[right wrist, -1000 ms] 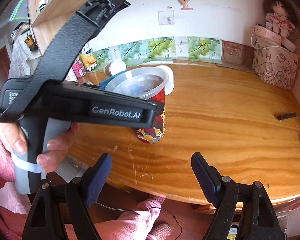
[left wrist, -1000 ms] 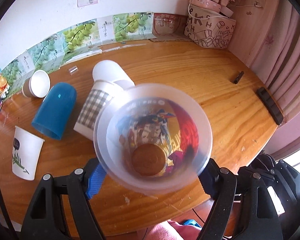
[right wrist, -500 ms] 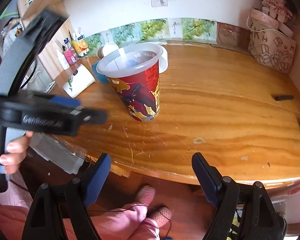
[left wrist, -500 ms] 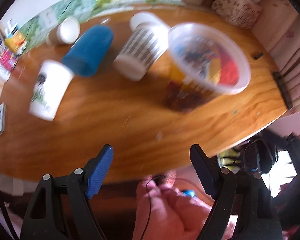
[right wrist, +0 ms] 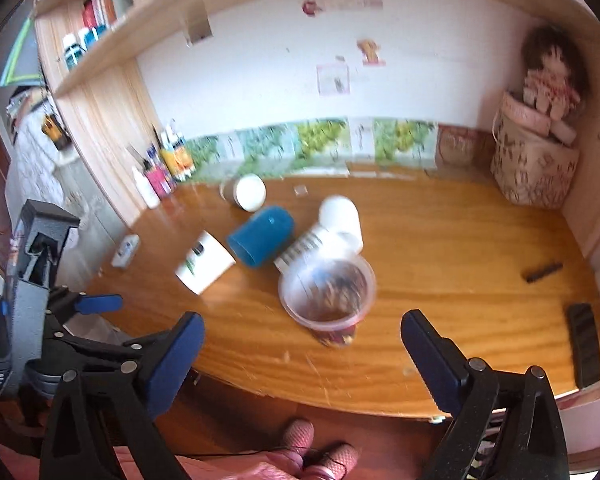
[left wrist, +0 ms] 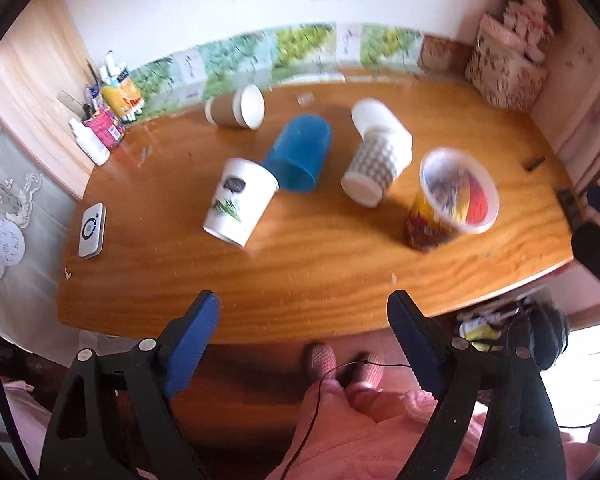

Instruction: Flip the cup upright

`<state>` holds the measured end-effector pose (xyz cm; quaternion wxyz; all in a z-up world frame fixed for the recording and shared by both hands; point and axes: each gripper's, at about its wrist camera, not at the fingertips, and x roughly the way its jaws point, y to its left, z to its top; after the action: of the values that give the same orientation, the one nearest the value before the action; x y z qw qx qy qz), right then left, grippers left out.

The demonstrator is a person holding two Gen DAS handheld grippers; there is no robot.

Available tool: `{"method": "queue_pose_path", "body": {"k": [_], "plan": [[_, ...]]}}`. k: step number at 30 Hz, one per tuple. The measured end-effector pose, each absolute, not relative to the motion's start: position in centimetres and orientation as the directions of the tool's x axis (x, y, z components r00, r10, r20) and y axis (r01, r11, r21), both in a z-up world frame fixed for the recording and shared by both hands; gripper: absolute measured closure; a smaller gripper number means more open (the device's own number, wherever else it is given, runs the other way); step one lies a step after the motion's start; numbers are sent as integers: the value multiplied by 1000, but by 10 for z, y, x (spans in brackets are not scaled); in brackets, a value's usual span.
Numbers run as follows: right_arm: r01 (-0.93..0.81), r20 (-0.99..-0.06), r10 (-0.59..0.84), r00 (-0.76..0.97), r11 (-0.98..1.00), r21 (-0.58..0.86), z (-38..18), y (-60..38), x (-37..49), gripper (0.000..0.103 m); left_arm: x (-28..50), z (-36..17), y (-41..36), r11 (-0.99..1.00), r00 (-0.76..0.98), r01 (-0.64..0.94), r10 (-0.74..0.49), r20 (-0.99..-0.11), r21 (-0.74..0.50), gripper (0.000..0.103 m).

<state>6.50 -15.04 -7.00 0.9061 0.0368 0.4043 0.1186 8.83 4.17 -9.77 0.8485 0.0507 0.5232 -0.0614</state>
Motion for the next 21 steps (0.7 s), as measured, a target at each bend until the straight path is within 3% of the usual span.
{"method": "queue_pose_path", "body": {"k": [11,19,21], "plan": [[-202,-625,209,752,976,83,-16,-121,49,1,89,-28,56,993,674,84,-121,-729,-87,10],[-115,-528,112,842,993,27,-2,-115,30,1,68,-12,62,997,803,33,-70,-592,-74,9],[-91,-501,88,861,996,18,1,-115,26,1,65,-9,65,998,817,12,-46,-575,-63,3]]}}
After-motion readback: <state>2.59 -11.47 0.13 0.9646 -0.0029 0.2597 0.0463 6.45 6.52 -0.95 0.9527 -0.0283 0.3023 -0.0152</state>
